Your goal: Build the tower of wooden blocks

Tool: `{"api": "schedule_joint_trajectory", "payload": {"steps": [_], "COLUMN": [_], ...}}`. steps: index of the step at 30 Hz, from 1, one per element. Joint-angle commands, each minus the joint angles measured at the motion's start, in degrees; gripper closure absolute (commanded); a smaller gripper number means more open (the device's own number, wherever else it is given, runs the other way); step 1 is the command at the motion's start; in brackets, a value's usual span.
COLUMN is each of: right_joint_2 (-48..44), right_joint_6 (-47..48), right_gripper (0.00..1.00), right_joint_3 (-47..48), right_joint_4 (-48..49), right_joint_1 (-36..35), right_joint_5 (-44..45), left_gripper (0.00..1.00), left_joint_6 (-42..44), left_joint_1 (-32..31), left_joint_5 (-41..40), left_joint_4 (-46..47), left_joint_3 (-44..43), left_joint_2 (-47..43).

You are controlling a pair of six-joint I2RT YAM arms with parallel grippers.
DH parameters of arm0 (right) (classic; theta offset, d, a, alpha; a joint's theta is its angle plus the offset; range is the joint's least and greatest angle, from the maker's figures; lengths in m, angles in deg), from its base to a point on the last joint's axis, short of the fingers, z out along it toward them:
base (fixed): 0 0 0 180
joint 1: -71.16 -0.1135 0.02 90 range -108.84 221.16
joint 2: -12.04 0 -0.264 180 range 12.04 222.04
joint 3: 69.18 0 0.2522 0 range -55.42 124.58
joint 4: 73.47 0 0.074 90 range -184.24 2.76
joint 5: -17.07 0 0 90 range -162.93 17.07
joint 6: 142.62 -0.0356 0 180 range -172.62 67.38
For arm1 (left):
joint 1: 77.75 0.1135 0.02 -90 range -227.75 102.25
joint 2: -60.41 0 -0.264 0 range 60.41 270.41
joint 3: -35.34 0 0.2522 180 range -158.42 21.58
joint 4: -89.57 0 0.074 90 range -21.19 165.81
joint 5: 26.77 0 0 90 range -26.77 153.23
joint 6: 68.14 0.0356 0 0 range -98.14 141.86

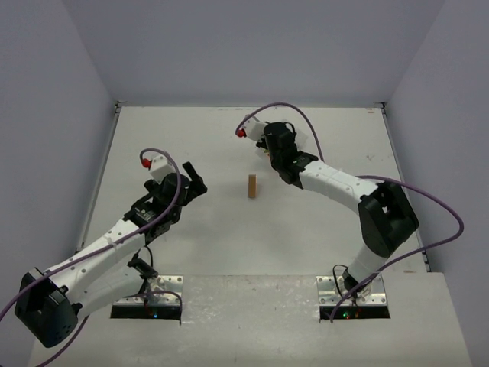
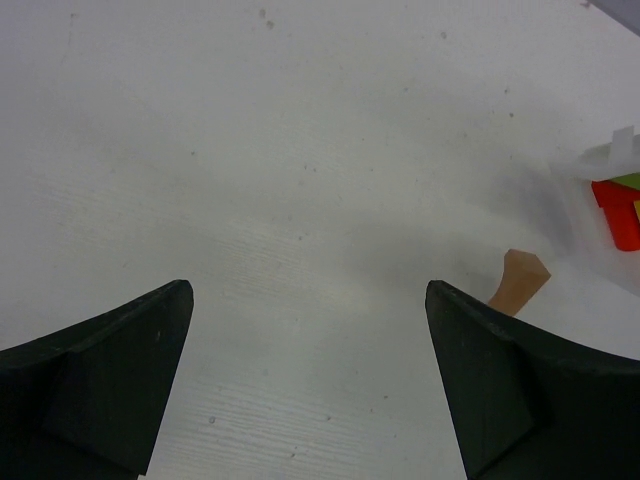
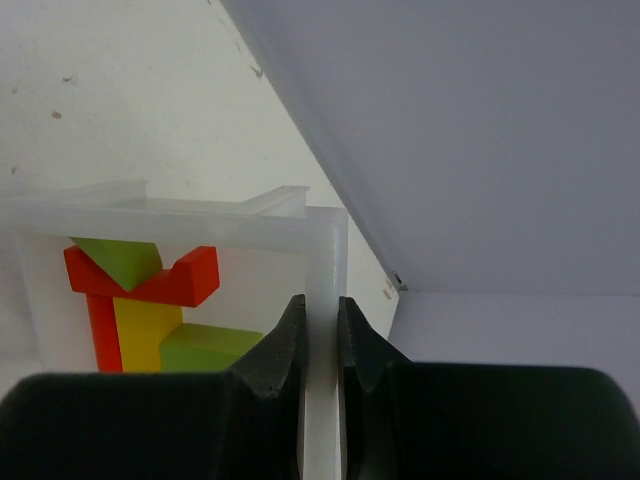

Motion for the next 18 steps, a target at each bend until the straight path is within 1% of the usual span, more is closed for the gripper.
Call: {"api": "schedule_joint_trajectory", "payload": {"steps": [1, 8, 11, 14, 18], "right_joint_2": [2.5, 6.5, 7.6, 8.8, 12.3], "right_joint_6": [14.7, 19.3, 24.2, 27.6, 34.7], "right_gripper": [1.0, 1.0, 1.0, 1.0, 1.0], "right_joint_3": [-2.1, -3.0, -4.3, -5.0, -5.1], "right_joint_4": [14.7, 18.4, 23.6, 26.5, 34.2], "right_joint_1": [-1.9, -3.8, -6.1, -8.5, -12.0], "right_joint_5": [3.8, 6.2, 8.4, 10.1, 13.0], "left_gripper": [0.0, 0.0, 0.0, 0.0, 0.0], "left_joint_6": [-1.2, -2.3, -2.5, -2.9, -3.9], "left_joint_1": [0.3, 0.2, 0.3, 0.2, 0.2], "left_joint_5": [2.3, 5.9, 8.4, 9.6, 11.4], "left_joint_4": [1.7, 4.5, 6.3, 6.9, 7.7], "left_joint_3": [1.5, 4.7, 6.2, 7.0, 8.7], "left_joint_2": [0.4, 1.9, 3.4, 4.8, 4.5]}}
